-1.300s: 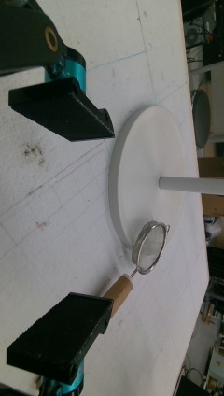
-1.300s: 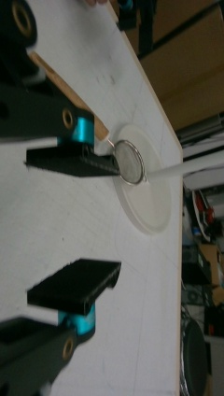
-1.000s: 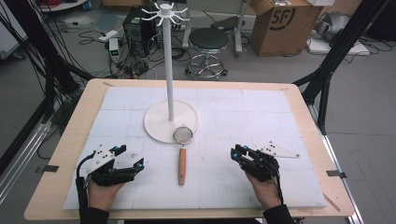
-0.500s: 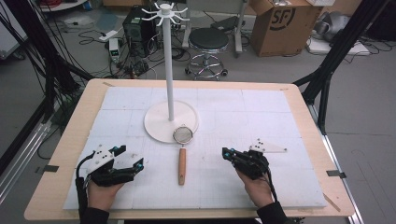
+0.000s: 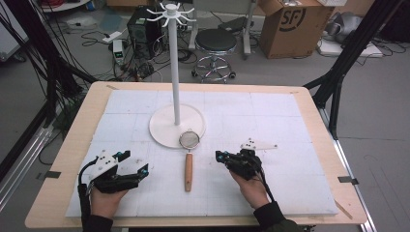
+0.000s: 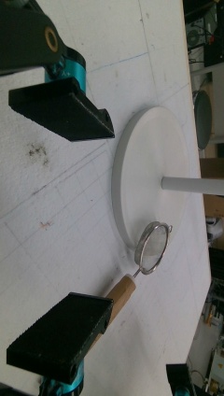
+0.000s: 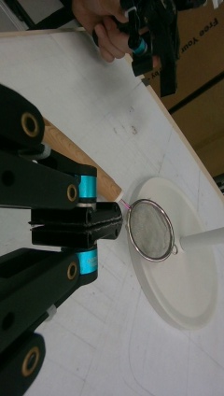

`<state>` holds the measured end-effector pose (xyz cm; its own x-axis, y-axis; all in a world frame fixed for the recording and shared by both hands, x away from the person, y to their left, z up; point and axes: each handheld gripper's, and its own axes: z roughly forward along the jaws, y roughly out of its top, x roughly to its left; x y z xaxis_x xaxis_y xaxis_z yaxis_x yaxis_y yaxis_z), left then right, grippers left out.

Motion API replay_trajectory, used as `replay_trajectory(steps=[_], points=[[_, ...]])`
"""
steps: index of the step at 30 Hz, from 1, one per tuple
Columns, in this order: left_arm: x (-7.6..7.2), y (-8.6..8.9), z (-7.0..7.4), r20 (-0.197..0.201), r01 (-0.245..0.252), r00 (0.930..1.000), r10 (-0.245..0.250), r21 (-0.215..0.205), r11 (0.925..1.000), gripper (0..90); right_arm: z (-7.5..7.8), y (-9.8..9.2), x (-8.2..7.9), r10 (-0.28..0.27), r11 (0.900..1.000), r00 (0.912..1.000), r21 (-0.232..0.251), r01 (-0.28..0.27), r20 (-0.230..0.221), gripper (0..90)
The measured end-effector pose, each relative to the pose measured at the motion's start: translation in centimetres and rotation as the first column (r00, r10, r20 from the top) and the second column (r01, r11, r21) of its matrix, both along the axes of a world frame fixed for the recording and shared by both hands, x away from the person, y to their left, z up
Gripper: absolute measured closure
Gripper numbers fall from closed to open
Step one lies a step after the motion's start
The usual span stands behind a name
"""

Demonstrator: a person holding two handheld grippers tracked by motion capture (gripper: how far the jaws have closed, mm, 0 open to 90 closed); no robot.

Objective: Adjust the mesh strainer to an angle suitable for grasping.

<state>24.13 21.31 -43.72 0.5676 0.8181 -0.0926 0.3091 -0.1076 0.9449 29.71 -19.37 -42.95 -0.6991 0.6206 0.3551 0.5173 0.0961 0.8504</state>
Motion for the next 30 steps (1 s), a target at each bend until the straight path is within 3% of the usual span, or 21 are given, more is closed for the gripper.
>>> replay_trajectory(steps=[4,10,21,30], points=[[0.0,0.0,0.0,0.001,-0.002,1.0000,0.002,0.000,1.0000,16.1,-0.2,1.3,1.1,0.021,1.000,0.9984,-0.011,-0.022,-0.053,89.8],[0.0,0.1,0.0,0.002,0.000,1.0000,0.000,-0.003,1.0000,16.1,-0.8,2.4,2.1,0.032,0.999,0.9953,-0.009,-0.033,-0.092,89.8],[0.1,0.1,0.0,0.003,0.007,1.0000,-0.007,-0.011,0.9999,16.1,-2.3,5.0,5.2,0.035,0.999,0.9772,-0.030,-0.042,-0.209,90.0],[0.1,0.0,0.0,0.003,0.011,0.9999,-0.011,-0.019,0.9997,16.1,-2.6,7.1,5.9,0.045,0.995,0.9707,-0.071,-0.063,-0.236,90.0]])
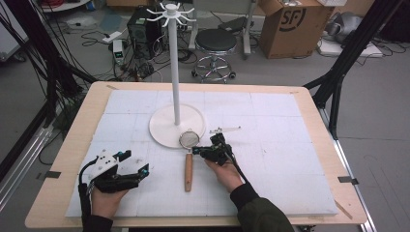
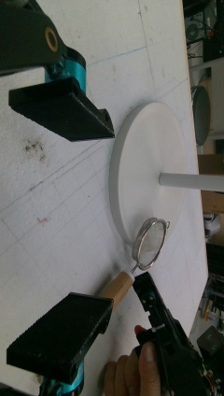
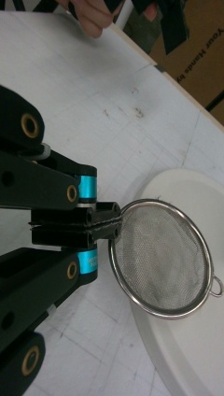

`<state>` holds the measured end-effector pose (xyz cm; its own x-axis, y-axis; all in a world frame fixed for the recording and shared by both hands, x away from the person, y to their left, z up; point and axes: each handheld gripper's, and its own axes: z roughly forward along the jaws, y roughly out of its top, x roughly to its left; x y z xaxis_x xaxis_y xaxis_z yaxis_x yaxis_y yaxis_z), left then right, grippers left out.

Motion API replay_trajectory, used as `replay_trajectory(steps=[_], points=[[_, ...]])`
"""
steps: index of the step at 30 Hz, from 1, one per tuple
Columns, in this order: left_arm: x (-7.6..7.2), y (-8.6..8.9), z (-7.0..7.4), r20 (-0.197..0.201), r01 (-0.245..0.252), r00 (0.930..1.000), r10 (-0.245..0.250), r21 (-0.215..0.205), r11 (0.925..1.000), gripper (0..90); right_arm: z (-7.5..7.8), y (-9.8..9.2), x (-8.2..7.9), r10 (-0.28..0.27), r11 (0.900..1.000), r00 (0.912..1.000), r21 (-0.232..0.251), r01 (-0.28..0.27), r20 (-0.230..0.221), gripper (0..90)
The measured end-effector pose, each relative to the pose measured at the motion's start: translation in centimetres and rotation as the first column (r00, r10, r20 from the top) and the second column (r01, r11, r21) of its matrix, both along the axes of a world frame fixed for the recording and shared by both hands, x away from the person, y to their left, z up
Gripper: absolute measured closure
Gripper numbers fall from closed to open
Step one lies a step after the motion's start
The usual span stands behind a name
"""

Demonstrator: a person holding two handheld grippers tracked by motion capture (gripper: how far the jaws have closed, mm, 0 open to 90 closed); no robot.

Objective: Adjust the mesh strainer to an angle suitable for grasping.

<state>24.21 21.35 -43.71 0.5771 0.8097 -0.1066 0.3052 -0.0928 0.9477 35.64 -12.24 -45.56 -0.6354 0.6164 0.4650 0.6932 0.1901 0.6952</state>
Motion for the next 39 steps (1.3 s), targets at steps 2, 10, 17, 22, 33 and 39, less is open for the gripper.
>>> replay_trajectory(steps=[2,10,17,22,33,39], points=[[0.0,0.0,0.0,-0.001,0.001,1.0000,-0.001,-0.001,1.0000,16.1,-0.1,0.0,0.2,-0.010,1.000,0.9999,-0.007,0.010,-0.010,90.0],[0.0,-0.1,0.0,-0.003,0.004,1.0000,-0.004,0.001,1.0000,16.1,0.0,1.2,0.4,0.007,0.999,0.9998,-0.034,-0.008,-0.020,90.0],[0.0,-0.1,0.0,-0.004,0.003,1.0000,-0.003,0.003,1.0000,16.1,-0.1,2.1,0.7,0.027,0.999,0.9993,-0.042,-0.028,-0.025,90.0],[0.0,-0.1,0.0,-0.003,-0.001,1.0000,0.001,-0.001,1.0000,16.1,-0.1,3.3,0.7,0.057,0.997,0.9978,-0.054,-0.059,-0.033,90.0],[0.0,-0.1,0.0,-0.004,0.003,1.0000,-0.003,0.000,1.0000,16.1,-0.2,6.6,0.1,0.148,0.982,0.9875,-0.109,-0.153,-0.054,90.0],[0.0,-0.1,0.0,-0.004,0.004,1.0000,-0.004,0.000,1.0000,16.1,-0.2,7.3,-0.1,0.179,0.976,0.9828,-0.120,-0.183,-0.045,90.0]])
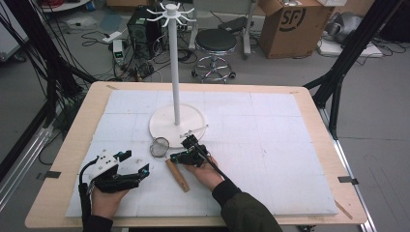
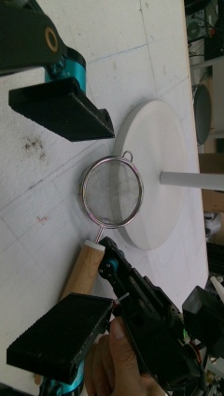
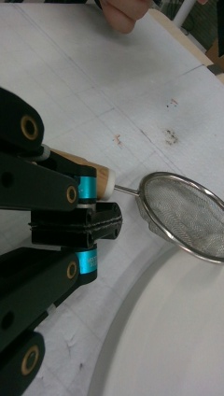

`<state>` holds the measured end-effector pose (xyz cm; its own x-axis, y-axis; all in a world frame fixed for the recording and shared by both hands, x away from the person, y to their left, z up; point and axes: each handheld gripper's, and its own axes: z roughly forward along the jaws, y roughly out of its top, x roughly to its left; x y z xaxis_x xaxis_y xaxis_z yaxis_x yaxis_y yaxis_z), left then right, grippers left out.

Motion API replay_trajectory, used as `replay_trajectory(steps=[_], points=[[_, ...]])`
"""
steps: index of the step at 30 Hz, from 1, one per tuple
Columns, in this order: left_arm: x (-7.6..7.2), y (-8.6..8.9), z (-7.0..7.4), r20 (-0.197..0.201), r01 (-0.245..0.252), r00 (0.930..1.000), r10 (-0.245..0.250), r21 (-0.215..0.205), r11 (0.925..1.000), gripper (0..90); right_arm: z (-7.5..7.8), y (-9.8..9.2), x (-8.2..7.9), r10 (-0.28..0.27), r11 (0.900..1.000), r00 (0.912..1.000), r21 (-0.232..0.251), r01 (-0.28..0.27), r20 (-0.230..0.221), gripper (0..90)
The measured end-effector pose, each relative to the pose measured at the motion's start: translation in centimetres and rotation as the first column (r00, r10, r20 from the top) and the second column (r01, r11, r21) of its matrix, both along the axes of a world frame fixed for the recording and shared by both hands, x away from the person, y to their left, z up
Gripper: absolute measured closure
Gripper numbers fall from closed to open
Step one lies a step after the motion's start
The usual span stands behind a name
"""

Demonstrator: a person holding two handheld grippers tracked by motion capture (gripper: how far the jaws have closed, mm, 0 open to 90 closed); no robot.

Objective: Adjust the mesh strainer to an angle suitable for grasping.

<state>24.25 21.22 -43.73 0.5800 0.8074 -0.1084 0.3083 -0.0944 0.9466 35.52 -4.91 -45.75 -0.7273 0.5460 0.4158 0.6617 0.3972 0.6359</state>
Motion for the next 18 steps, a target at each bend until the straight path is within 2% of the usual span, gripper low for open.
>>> replay_trajectory(steps=[8,18], points=[[0.0,0.0,0.0,-0.002,0.002,1.0000,-0.002,0.001,1.0000,16.1,0.1,0.8,-0.3,0.033,0.999,0.9995,-0.006,-0.033,0.003,90.0],[0.0,0.0,0.0,-0.001,0.001,1.0000,-0.001,0.000,1.0000,16.1,0.1,3.1,-1.3,0.125,0.992,0.9922,-0.013,-0.125,0.002,90.0]])
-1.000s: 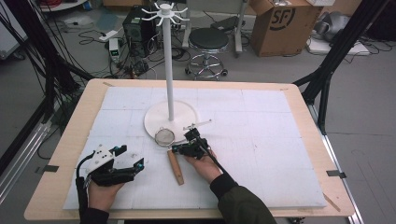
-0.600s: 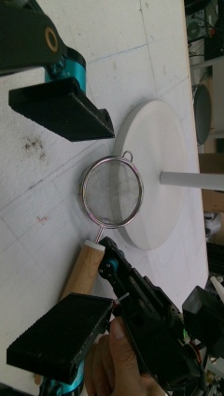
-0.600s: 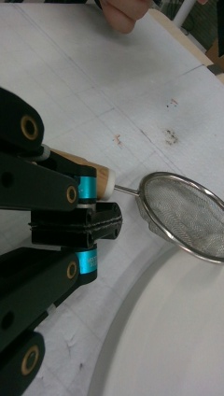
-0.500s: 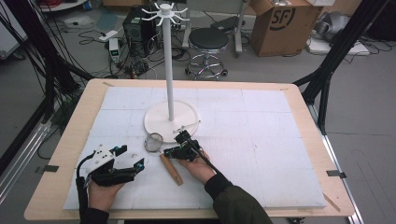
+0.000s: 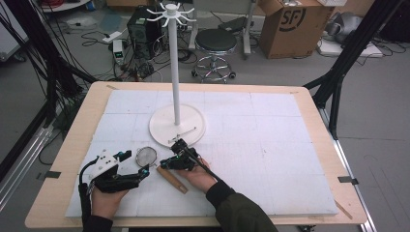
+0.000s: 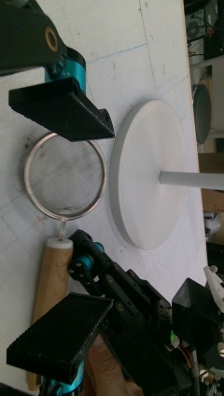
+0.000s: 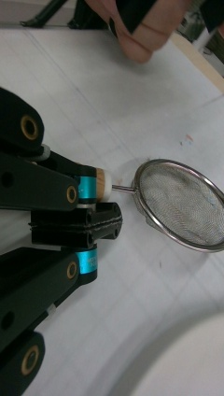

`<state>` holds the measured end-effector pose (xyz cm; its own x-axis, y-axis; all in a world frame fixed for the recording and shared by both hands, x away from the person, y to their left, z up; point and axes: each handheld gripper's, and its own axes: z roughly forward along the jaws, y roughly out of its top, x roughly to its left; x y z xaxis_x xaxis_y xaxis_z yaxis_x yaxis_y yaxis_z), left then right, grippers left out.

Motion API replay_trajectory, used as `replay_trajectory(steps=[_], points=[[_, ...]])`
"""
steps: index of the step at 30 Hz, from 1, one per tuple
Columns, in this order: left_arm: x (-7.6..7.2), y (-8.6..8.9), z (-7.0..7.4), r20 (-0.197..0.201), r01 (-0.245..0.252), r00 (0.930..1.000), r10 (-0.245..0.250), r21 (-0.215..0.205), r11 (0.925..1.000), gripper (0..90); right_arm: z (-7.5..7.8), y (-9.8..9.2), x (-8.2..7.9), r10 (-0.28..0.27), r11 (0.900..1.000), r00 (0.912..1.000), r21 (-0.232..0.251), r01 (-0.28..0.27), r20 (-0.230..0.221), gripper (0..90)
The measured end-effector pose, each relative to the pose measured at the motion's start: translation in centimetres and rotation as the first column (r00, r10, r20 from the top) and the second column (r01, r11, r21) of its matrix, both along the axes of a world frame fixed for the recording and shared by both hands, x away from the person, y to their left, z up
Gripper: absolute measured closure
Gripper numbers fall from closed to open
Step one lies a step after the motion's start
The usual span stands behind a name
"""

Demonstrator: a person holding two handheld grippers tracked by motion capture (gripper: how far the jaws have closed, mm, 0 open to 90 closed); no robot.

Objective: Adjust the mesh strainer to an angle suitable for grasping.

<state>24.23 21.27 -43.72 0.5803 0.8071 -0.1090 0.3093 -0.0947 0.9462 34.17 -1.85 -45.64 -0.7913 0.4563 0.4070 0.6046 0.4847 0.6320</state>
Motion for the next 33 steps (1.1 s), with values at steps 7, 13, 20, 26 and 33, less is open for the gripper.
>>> replay_trajectory(steps=[7,13,20,26,33], points=[[0.0,0.1,0.0,0.001,-0.003,1.0000,0.003,-0.003,1.0000,16.1,0.3,0.3,-0.3,-0.005,0.999,0.9997,-0.032,0.006,0.025,90.0],[-0.1,0.1,0.0,0.000,-0.003,1.0000,0.003,0.000,1.0000,16.1,1.2,-1.0,-0.4,-0.033,0.998,0.9977,-0.044,0.035,0.059,90.0],[-0.1,0.0,0.0,-0.003,-0.006,1.0000,0.006,0.002,1.0000,16.1,2.0,-3.2,-2.1,-0.040,0.999,0.9986,0.018,0.039,0.034,90.0],[-0.1,0.0,0.0,-0.002,-0.007,1.0000,0.007,0.007,1.0000,16.0,1.9,-5.4,-4.3,-0.037,0.995,0.9993,0.089,0.037,-0.008,90.0],[-0.1,-0.1,0.0,-0.004,-0.008,1.0000,0.008,0.008,0.9999,16.1,1.6,-6.8,-6.8,-0.018,0.992,0.9990,0.120,0.023,-0.042,90.0]])
